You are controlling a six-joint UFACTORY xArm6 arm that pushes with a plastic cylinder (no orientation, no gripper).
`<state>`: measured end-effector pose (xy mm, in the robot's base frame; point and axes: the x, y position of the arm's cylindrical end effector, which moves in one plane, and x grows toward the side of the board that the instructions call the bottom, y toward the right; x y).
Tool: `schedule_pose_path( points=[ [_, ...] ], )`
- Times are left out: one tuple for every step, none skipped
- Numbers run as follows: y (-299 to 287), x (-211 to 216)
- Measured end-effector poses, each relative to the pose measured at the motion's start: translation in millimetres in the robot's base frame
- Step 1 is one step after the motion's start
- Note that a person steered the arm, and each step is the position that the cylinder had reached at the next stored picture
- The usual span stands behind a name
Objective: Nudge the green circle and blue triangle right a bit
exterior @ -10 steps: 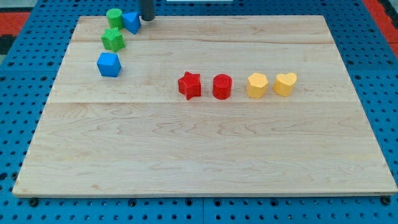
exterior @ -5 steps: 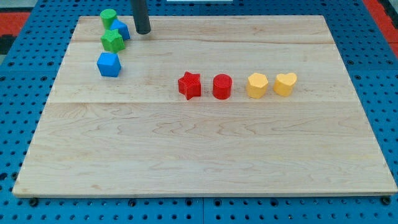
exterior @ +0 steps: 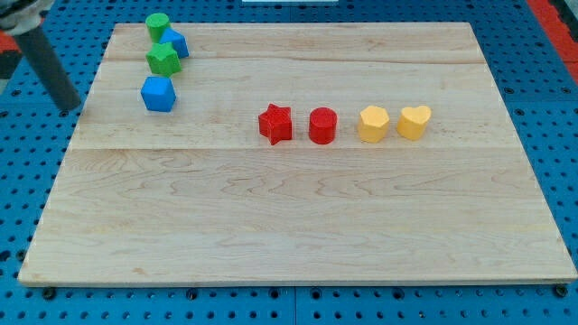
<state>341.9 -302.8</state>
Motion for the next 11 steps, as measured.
schedule_pose_path(
  points=[
    [15.4,-84.3],
    [65.1,-116.2],
    [68.4,-118.1],
    [43.6,-127.4],
    [44.1,-149.6],
    [68.2,-150.0],
    [76.1,-148.9],
    [69.7,-141.2],
    [81.6,-116.3],
    [94.3,-109.1],
    [133.9,-107.2]
  ],
)
